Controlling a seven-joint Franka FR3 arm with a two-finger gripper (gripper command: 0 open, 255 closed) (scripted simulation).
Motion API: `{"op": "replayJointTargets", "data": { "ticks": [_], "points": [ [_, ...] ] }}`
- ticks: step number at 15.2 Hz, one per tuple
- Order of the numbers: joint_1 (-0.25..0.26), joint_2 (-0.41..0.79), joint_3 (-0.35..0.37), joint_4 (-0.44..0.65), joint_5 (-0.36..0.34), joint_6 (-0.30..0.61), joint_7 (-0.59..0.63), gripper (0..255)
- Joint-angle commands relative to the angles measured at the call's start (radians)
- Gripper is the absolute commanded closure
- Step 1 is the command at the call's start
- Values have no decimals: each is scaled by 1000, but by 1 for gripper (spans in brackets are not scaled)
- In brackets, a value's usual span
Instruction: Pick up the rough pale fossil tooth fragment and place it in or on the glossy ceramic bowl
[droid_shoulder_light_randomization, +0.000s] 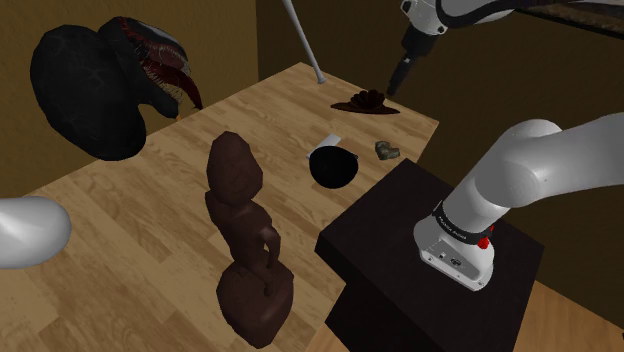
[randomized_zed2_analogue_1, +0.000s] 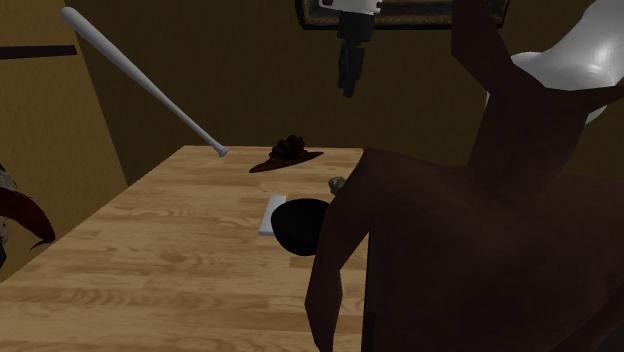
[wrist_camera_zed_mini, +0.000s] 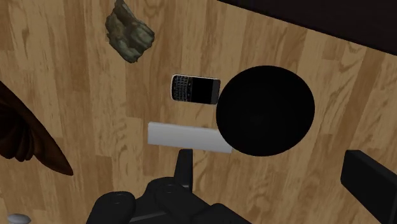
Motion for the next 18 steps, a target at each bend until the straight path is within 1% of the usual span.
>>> {"op": "replayJointTargets", "data": {
  "ticks": [1, 4, 8, 12, 15, 17, 18],
  "points": [
    [-8, 43, -36, -30, -29, 64, -49, 0],
    [-22, 116, -92, -57, -71, 153, -123, 0],
    [-35, 243, -171, -73, -118, 281, -223, 0],
    [-33, 400, -252, -62, -141, 416, -332, 0],
    [-17, 535, -314, -39, -123, 518, -430, 0],
    [-1, 632, -352, -17, -80, 585, -513, 0],
    [7, 683, -368, -4, -46, 617, -563, 0]
  ]
}}
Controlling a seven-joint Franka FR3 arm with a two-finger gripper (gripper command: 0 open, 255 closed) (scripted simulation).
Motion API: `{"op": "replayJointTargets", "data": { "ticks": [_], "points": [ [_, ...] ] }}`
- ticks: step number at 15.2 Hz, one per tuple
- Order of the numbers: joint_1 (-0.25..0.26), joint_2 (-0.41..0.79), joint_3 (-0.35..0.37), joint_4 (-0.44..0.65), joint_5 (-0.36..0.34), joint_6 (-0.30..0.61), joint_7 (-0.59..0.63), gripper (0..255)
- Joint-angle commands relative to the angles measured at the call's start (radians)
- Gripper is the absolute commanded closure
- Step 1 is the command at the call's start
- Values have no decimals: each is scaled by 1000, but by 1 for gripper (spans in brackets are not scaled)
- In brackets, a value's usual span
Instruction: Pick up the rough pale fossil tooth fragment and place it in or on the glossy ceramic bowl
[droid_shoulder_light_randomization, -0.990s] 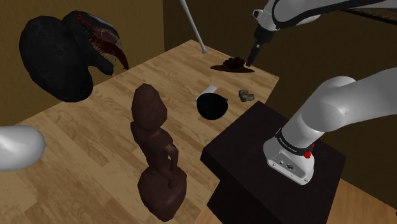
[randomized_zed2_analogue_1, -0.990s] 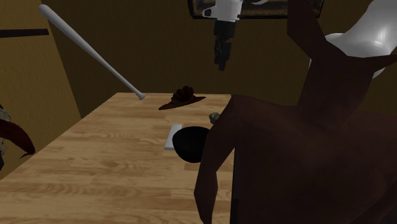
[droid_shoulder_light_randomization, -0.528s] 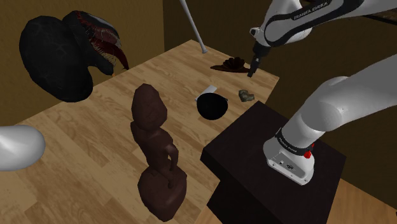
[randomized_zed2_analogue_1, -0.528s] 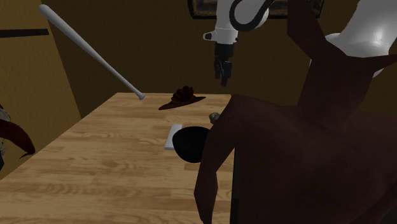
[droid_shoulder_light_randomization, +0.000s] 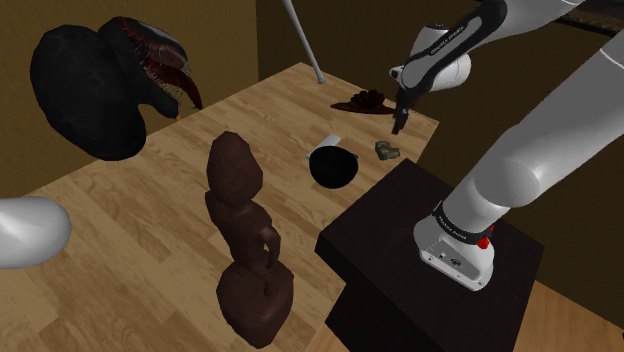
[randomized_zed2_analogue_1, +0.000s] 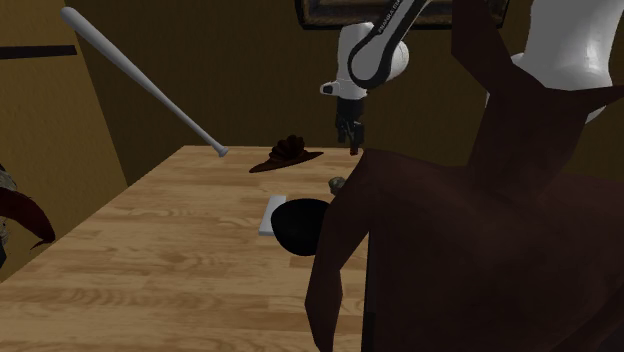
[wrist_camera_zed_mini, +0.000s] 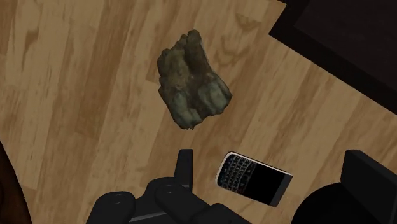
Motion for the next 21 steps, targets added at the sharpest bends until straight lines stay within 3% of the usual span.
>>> {"op": "replayJointTargets", "data": {
  "ticks": [1, 4, 6, 14, 21],
  "points": [
    [16, 111, -30, 33, 79, 67, -111, 0],
    [-9, 268, -8, 86, 250, 145, -305, 0],
    [-74, 364, 52, 131, 343, 185, -417, 0],
    [-210, 507, 201, 175, 463, 285, -516, 0],
    [-211, 507, 202, 175, 462, 285, -515, 0]
  ]
}}
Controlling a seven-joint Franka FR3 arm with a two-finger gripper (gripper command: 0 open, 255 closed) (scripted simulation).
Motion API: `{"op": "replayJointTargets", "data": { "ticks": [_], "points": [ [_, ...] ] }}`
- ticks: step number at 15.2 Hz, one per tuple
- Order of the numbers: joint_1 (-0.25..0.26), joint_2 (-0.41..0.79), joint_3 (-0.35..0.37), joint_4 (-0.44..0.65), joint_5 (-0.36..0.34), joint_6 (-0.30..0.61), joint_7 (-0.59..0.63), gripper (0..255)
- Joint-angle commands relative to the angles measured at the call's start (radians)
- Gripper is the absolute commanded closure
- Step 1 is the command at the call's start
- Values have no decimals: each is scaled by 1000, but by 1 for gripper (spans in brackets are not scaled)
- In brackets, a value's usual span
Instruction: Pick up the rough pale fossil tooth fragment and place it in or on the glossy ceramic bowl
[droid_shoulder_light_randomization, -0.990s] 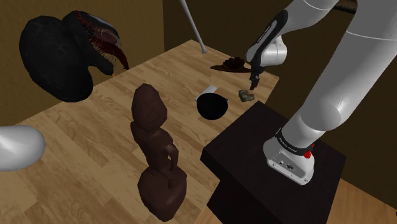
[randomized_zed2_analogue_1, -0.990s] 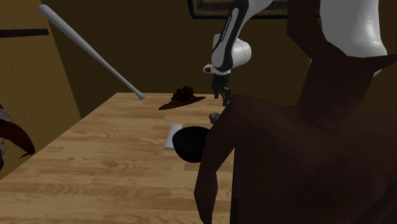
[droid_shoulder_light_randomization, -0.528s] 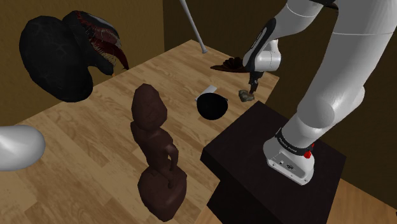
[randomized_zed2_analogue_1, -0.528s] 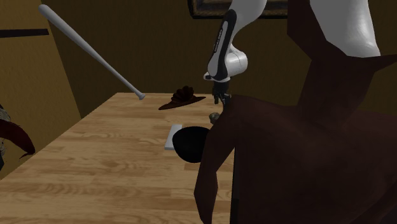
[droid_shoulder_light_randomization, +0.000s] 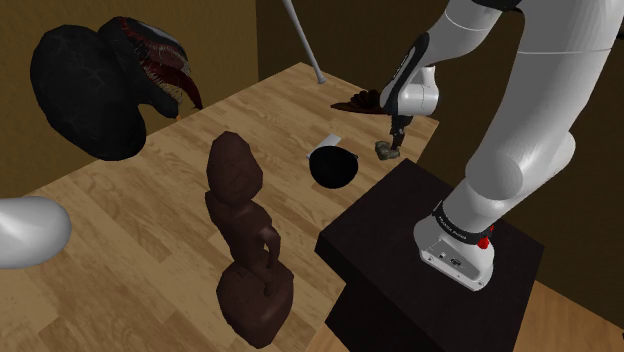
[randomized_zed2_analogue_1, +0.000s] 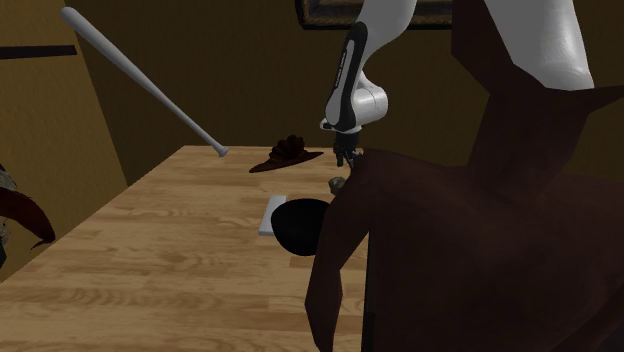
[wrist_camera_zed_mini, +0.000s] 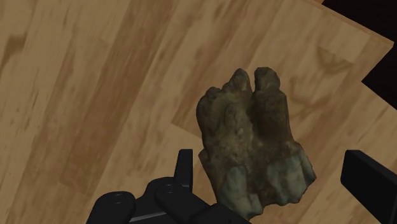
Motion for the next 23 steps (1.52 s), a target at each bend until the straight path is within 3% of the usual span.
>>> {"op": "replayJointTargets", "data": {
  "ticks": [1, 2, 11, 12, 13, 14, 20, 23],
  "points": [
    [0, 0, 0, 0, 0, 0, 0, 0],
    [0, 0, 0, 0, 0, 0, 0, 255],
    [0, 0, 0, 0, 0, 0, 0, 255],
    [0, 0, 0, 0, 0, 0, 0, 0],
    [-154, -19, 133, -52, 115, 100, -71, 0],
    [-286, -25, 251, -79, 181, 162, -117, 0],
    [-378, 85, 341, -31, 187, 232, -134, 0],
    [-395, 114, 357, -17, 187, 249, -136, 0]
  ]
}}
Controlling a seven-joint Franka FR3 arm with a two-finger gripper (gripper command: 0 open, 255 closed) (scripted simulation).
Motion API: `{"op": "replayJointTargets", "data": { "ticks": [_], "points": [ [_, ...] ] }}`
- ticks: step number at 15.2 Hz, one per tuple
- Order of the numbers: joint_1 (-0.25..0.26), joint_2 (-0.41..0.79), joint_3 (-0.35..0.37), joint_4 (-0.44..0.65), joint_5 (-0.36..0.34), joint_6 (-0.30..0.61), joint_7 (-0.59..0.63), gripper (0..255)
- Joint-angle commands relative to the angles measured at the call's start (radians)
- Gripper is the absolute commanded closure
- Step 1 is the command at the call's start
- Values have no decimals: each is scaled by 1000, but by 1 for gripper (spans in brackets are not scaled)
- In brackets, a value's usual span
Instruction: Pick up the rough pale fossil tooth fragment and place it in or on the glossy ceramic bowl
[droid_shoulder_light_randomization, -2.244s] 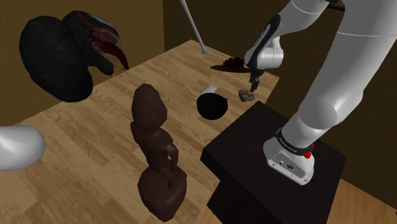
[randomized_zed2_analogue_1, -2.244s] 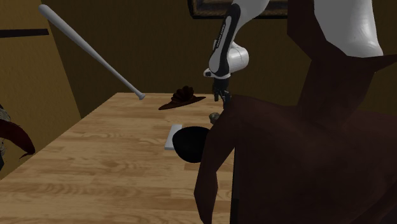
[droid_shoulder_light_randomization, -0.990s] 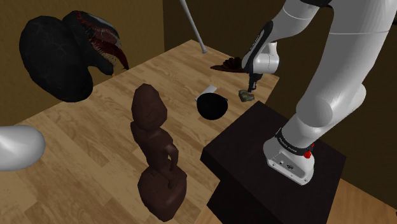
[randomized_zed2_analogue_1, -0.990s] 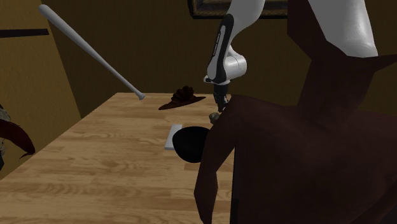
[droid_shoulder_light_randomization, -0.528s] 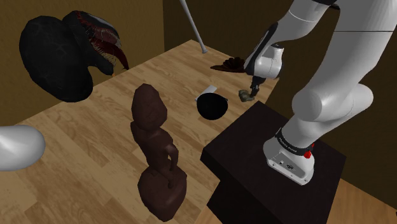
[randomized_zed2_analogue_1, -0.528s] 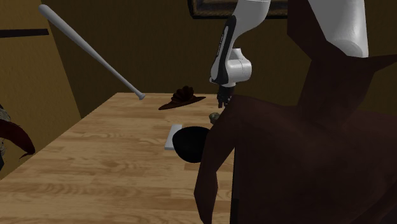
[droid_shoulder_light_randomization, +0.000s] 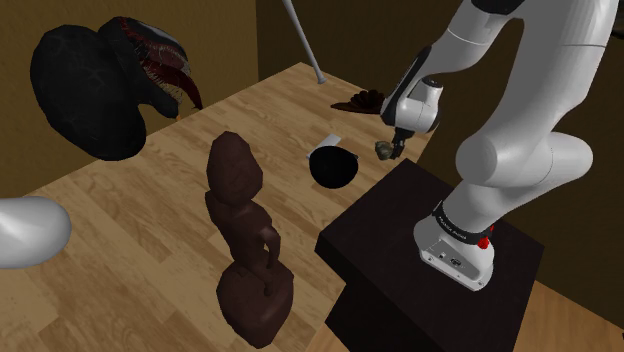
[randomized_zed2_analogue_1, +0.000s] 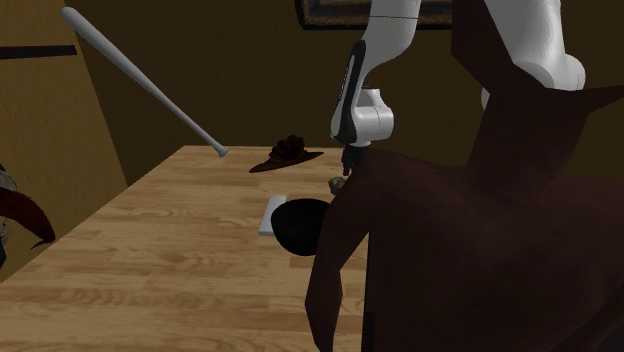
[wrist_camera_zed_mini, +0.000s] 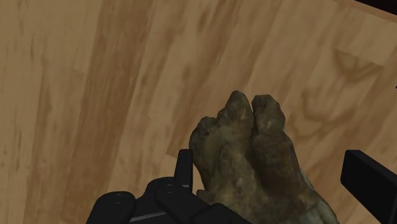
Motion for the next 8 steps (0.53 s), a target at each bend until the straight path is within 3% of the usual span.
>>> {"op": "replayJointTargets", "data": {
  "ticks": [1, 6, 7, 8],
  "points": [
    [-5, 9, 6, 4, 0, 6, -1, 0],
    [-5, 8, 6, 4, 0, 6, 0, 0],
    [-5, 8, 6, 4, 0, 6, 0, 255],
    [-5, 8, 6, 4, 0, 6, 0, 255]
  ]
}}
